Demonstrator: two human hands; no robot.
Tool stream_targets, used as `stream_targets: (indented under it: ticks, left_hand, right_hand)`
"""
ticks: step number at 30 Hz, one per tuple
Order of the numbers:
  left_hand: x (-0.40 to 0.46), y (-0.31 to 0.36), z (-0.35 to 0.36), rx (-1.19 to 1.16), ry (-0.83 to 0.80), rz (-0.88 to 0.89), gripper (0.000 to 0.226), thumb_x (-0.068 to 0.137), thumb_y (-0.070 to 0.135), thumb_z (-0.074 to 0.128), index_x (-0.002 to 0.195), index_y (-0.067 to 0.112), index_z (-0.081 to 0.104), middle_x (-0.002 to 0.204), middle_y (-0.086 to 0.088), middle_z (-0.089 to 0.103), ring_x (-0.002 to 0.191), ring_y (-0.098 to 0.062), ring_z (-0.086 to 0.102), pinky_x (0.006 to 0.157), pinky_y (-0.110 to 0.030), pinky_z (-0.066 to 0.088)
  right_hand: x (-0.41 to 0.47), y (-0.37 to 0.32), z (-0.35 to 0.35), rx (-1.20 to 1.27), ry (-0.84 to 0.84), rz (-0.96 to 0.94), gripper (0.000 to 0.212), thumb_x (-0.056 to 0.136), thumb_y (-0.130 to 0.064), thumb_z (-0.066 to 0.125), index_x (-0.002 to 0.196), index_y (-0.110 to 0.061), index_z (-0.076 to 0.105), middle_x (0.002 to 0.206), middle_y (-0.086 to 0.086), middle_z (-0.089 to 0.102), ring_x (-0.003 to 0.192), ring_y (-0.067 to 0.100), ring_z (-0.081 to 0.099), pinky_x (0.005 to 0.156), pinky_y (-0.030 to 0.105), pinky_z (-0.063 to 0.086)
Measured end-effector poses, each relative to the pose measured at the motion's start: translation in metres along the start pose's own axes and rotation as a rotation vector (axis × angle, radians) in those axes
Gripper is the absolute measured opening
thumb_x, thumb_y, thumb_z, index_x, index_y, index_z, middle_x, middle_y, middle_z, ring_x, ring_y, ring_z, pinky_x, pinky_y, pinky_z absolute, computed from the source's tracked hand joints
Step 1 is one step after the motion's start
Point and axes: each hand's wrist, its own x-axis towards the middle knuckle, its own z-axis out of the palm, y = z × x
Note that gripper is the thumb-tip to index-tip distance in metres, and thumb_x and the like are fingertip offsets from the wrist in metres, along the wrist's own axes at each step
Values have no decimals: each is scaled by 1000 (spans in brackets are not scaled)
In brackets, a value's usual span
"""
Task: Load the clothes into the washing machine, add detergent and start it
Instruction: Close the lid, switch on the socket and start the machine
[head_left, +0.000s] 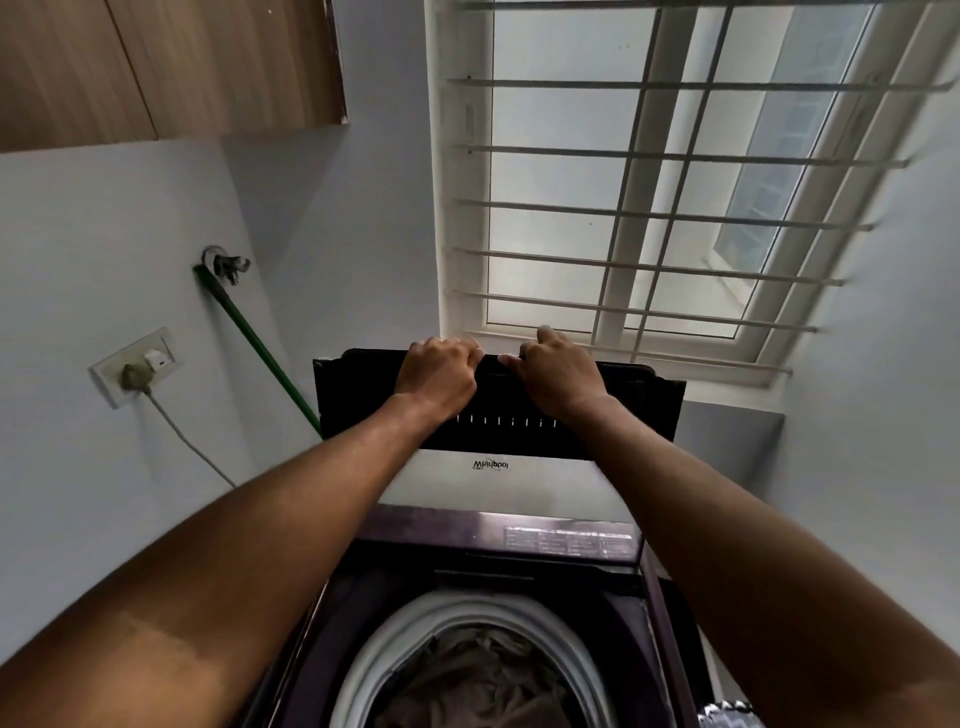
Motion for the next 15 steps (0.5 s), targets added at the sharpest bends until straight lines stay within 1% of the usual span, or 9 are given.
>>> stream_targets:
  ticks: [3, 6, 8, 10, 12, 13, 15]
  left_hand:
    - [-16, -3, -16, -12, -121, 78, 33, 104, 37, 34, 110, 26, 64, 116, -12, 68, 106, -33, 61, 93, -39, 41]
    - [-38, -13, -37, -18, -308, 152, 35, 103, 49, 30, 116, 33, 59, 121, -11, 66, 108, -33, 60, 92, -41, 45]
    - [-51, -14, -53, 1, -391, 199, 38, 102, 55, 29, 119, 37, 58, 122, -10, 65, 109, -32, 60, 92, -40, 45]
    - [-64, -12, -66, 8, -457, 232, 42, 101, 60, 29, 124, 40, 58, 125, -7, 65, 111, -29, 60, 90, -36, 43]
    - [-72, -12, -75, -2, -518, 242, 46, 98, 65, 29, 126, 44, 58, 127, -2, 65, 110, -25, 60, 87, -33, 42]
    - [-75, -12, -78, -9, -552, 242, 49, 96, 69, 27, 127, 45, 58, 127, 1, 65, 109, -23, 59, 89, -34, 43]
    - [-86, -13, -80, -10, -622, 250, 61, 89, 78, 20, 129, 48, 55, 129, 5, 64, 110, -20, 59, 95, -39, 45]
  right_hand:
    - [-18, -14, -6, -37, -13, -35, 51, 98, -55, 43, 110, -13, 70, 115, 12, 54, 116, 32, 54, 90, 40, 46]
    - [-45, -18, -14, 2, -44, -75, 49, 94, -59, 48, 98, -15, 71, 100, 7, 54, 102, 30, 60, 79, 36, 46]
    - [-64, -17, -19, 45, -80, -109, 49, 92, -62, 48, 90, -18, 70, 91, 3, 55, 92, 27, 60, 73, 33, 47]
    - [-79, -18, -23, 49, -94, -132, 49, 91, -64, 48, 84, -20, 69, 86, 2, 60, 87, 25, 60, 70, 33, 47]
    - [-91, -20, -25, 54, -106, -129, 48, 90, -66, 47, 77, -23, 65, 79, 1, 62, 81, 24, 60, 66, 31, 43]
    - [-96, -20, -27, 45, -114, -131, 50, 90, -67, 46, 77, -23, 66, 77, 1, 63, 80, 24, 60, 66, 31, 42]
    - [-107, -21, -28, 50, -154, -122, 51, 89, -69, 46, 86, -24, 71, 83, 3, 68, 83, 24, 61, 71, 33, 48]
